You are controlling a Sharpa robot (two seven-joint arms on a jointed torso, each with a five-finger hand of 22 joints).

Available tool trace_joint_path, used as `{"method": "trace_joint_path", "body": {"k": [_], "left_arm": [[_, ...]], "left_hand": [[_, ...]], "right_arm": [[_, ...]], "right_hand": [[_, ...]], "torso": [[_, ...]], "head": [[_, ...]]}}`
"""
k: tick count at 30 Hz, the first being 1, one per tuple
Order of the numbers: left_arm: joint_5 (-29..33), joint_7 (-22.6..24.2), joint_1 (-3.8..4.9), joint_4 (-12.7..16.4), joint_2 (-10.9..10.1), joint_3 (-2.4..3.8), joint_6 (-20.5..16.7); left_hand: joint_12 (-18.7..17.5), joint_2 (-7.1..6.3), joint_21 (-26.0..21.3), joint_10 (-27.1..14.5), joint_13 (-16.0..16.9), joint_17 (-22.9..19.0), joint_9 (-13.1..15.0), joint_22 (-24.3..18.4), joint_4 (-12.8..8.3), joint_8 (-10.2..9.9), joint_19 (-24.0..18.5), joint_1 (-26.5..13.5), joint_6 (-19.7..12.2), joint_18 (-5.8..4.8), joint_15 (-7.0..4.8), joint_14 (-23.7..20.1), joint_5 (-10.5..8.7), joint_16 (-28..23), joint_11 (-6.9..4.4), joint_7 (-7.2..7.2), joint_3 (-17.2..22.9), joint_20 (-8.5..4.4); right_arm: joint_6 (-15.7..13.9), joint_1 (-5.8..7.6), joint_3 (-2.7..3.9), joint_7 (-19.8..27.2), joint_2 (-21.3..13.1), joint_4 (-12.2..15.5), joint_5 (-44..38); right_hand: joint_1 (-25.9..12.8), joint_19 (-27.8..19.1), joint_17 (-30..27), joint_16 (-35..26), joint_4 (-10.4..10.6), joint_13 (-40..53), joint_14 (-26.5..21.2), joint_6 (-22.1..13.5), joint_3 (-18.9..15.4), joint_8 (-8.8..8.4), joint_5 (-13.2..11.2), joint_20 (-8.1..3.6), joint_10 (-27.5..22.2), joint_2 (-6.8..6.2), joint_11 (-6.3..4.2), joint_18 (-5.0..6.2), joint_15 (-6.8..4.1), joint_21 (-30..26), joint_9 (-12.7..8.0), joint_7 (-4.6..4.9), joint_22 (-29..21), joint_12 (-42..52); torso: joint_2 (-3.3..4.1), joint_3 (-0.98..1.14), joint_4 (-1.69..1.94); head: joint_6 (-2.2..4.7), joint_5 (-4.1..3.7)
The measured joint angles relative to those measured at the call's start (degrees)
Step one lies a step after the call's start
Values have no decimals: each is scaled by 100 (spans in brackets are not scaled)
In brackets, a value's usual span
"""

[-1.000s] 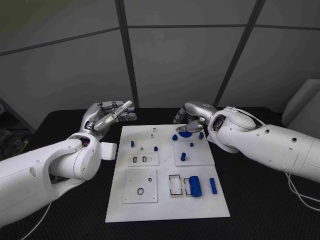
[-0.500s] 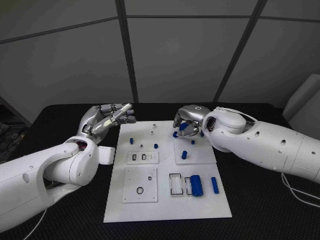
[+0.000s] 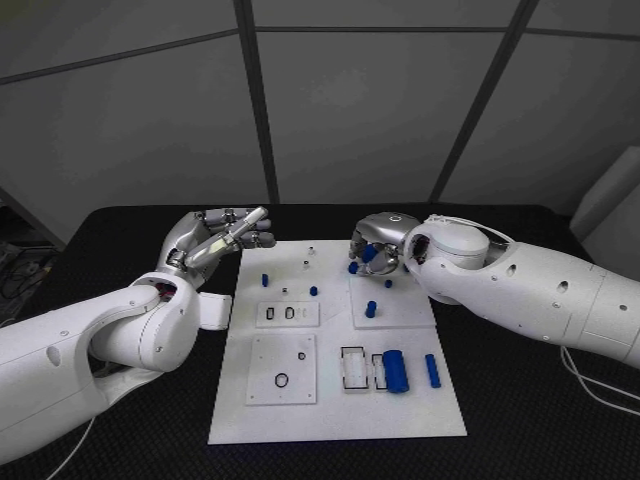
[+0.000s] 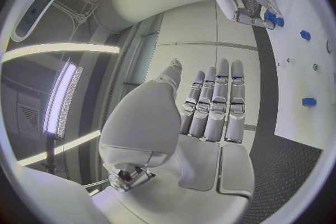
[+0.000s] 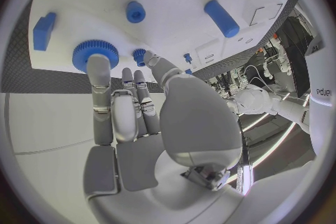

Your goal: Assemble the parts on the task board

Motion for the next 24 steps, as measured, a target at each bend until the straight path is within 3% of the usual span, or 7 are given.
{"method": "trace_joint_path", "body": {"k": [2,18,24], "left_arm": [[0,-2,0,0,-2,0,5],[-3,-35,1,-7,-7,0,40],[-4,-48,1,-5,-11,0,52]], "left_hand": [[0,0,0,0,0,0,0,0,0,0,0,0,0,0,0,0,0,0,0,0,0,0],[0,23,0,0,0,-1,1,1,0,3,0,-23,0,0,0,0,0,1,0,0,0,0],[0,23,0,0,0,-1,1,1,0,3,0,-23,0,1,0,0,0,1,0,0,0,0]], "right_arm": [[14,0,0,0,13,-5,-7],[112,1,0,16,116,-111,-27],[165,1,-2,26,161,-158,-24]], "right_hand": [[0,32,66,59,33,0,0,0,33,0,0,-11,70,0,-14,-91,0,104,0,0,128,11],[31,52,225,166,98,-1,0,0,262,0,0,-31,305,31,-85,-88,0,384,-1,0,452,39],[31,52,225,198,105,-1,0,0,304,0,0,-31,324,31,-64,-88,0,385,-1,0,464,39]], "torso": [[3,2,0],[27,17,-7],[37,19,-7]], "head": [[-4,4],[-18,16],[-32,15]]}}
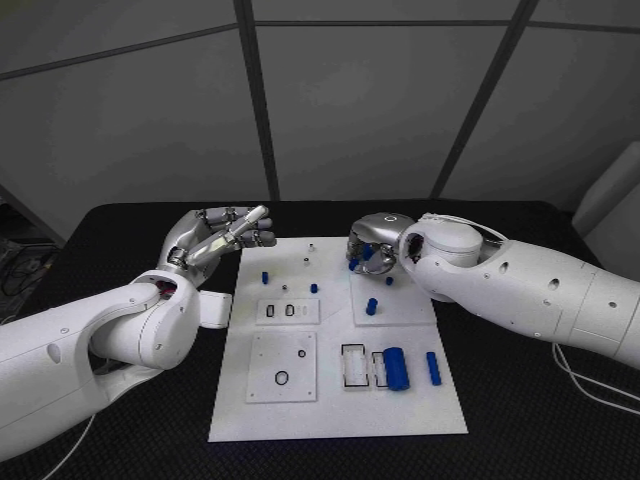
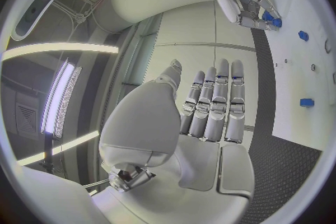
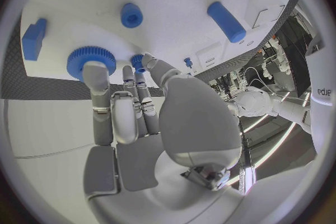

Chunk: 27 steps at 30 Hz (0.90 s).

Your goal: Assemble the parts on the task board

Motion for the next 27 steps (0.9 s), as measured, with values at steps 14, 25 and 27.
{"method": "trace_joint_path", "body": {"k": [14,25,27], "left_arm": [[0,-17,0,9,-10,0,19],[-2,-29,1,5,-25,1,30],[-2,-32,2,0,-32,1,33]], "left_hand": [[-23,-1,0,0,0,0,0,-6,0,-23,0,1,0,0,0,0,0,0,0,0,0,0],[-23,-1,0,0,0,6,-5,-5,0,-22,0,1,0,0,0,0,0,-22,0,0,0,0],[-23,-1,0,0,0,6,-5,-5,0,-22,0,1,0,0,0,0,0,-22,0,0,0,0]], "right_arm": [[64,1,1,21,82,-99,18],[-349,0,-2,107,65,-51,90],[-527,-1,-1,124,68,-36,110]], "right_hand": [[51,0,57,35,31,-3,1,94,210,2,-30,0,219,53,-30,1,-1,133,19,9,137,29],[105,225,36,67,-9,76,9,558,434,205,-171,-60,666,123,-154,-134,-114,625,69,-61,819,133],[113,225,36,67,-9,84,9,568,434,208,-128,-60,666,130,-154,-134,-114,626,69,-68,836,133]], "torso": [[3,0,0],[9,2,-3],[9,2,-3]], "head": [[-32,15],[-14,36],[-8,40]]}}
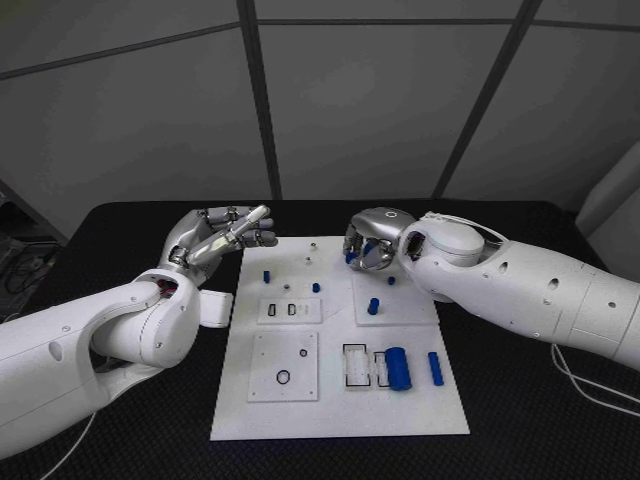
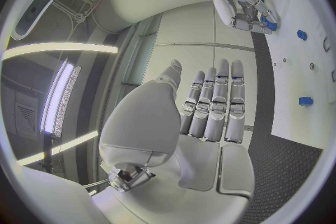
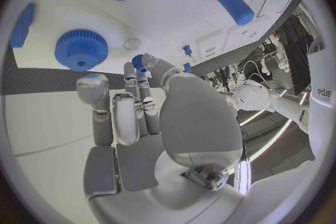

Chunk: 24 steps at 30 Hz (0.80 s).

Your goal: Assemble the parts on the task board

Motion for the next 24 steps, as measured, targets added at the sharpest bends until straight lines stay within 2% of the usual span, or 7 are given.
{"method": "trace_joint_path", "body": {"k": [6,11,18,24], "left_arm": [[0,-7,1,-22,-4,1,9],[0,-11,2,-45,11,1,17],[-1,-17,4,-78,42,1,32],[-1,-25,12,-84,56,1,46]], "left_hand": [[0,14,-22,0,0,0,0,-6,0,0,0,-14,0,-1,0,0,0,0,0,0,0,0],[0,23,-23,0,0,-1,1,-6,0,0,0,-23,0,0,0,0,0,0,0,0,0,0],[-22,23,-22,0,0,-1,1,-6,0,-22,0,-23,0,0,0,0,0,0,0,0,0,0],[-22,22,-22,0,0,-1,1,-5,0,-22,0,-22,0,0,0,0,0,0,0,0,0,0]], "right_arm": [[-472,0,2,14,118,-24,41],[-794,1,3,5,323,-199,60],[-1059,2,3,-9,655,-518,74],[-1127,17,3,-37,868,-744,80]], "right_hand": [[16,0,41,23,-40,3,-20,0,40,6,44,0,20,15,20,1,-20,40,0,0,39,-1],[16,0,50,23,-43,6,-21,0,43,6,46,0,20,15,20,1,-20,67,0,0,49,-23],[17,0,61,23,-57,18,-21,18,55,3,74,0,20,15,20,1,-20,67,0,19,59,-32],[18,0,61,23,-58,17,-21,18,55,-14,75,0,32,15,9,2,-20,67,0,20,59,-69]], "torso": [[2,2,-1],[9,2,3],[15,-1,7],[21,-1,7]], "head": [[34,15],[64,26],[68,45],[59,47]]}}
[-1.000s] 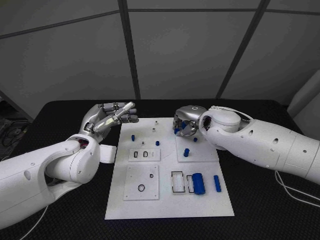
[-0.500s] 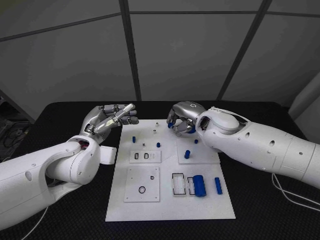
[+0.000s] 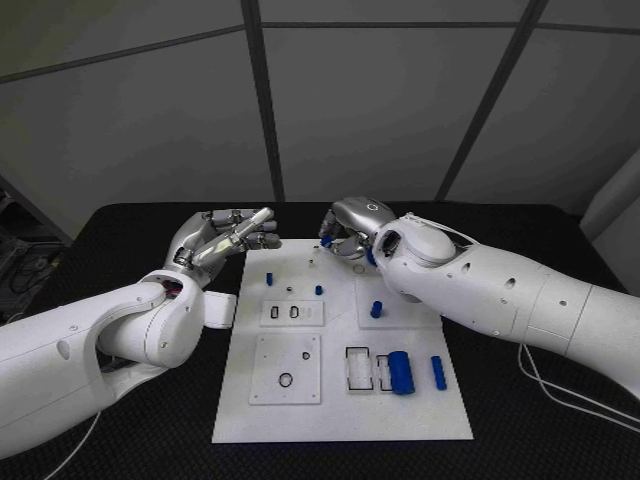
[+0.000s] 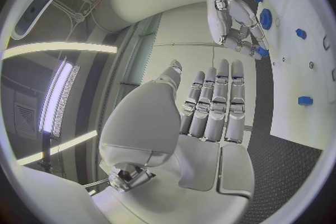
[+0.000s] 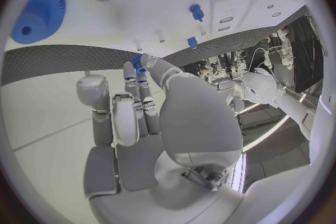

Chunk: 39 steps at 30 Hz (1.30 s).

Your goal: Assemble the parts on the task board

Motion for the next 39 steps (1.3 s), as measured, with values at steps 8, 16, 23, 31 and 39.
{"method": "trace_joint_path", "body": {"k": [8,16,23,31,39], "left_arm": [[0,-7,8,-6,6,0,10],[-1,-11,18,0,6,0,16],[-1,-14,25,-1,7,0,19],[-1,-16,35,7,16,1,21],[-2,-18,41,3,21,1,24]], "left_hand": [[0,0,0,0,0,0,0,-5,0,0,0,0,0,0,21,-21,0,-23,0,0,0,0],[0,0,0,0,0,-1,1,-5,0,0,0,0,0,0,21,-21,0,-23,0,0,0,0],[0,0,0,0,0,-1,1,-4,0,0,0,0,0,0,21,-21,0,-23,0,0,0,0],[0,0,0,-21,0,-1,1,-4,0,0,0,0,0,0,21,-21,0,-23,20,0,0,0],[0,0,0,-21,0,-2,1,-4,0,0,0,0,0,0,21,-21,0,-22,20,0,0,0]], "right_arm": [[5,7,0,-19,182,-208,5],[22,14,-2,-28,320,-384,7],[87,22,-4,-29,409,-509,9],[200,23,-11,-29,528,-629,10],[310,24,-21,-29,591,-708,11]], "right_hand": [[0,0,5,23,0,-4,0,-1,0,-16,0,0,0,0,0,0,0,0,0,1,5,-8],[1,0,5,23,0,-9,0,-6,-1,-40,-1,0,-2,0,1,0,0,0,0,4,4,-20],[1,0,4,23,0,-7,0,-14,-2,-50,-1,0,-3,0,2,0,0,0,3,6,-5,-30],[-1,0,15,23,-1,-3,0,-19,-4,-78,-33,0,-3,-2,3,1,0,0,36,3,-5,-31],[-2,0,14,23,19,-5,0,-32,15,-63,-43,0,-4,-3,3,1,0,0,35,9,-5,-57]], "torso": [[1,1,-6],[3,4,-8],[3,4,-9],[7,7,-14],[7,7,-14]], "head": [[-24,16],[-51,21],[-69,23],[-93,29],[-116,43]]}}
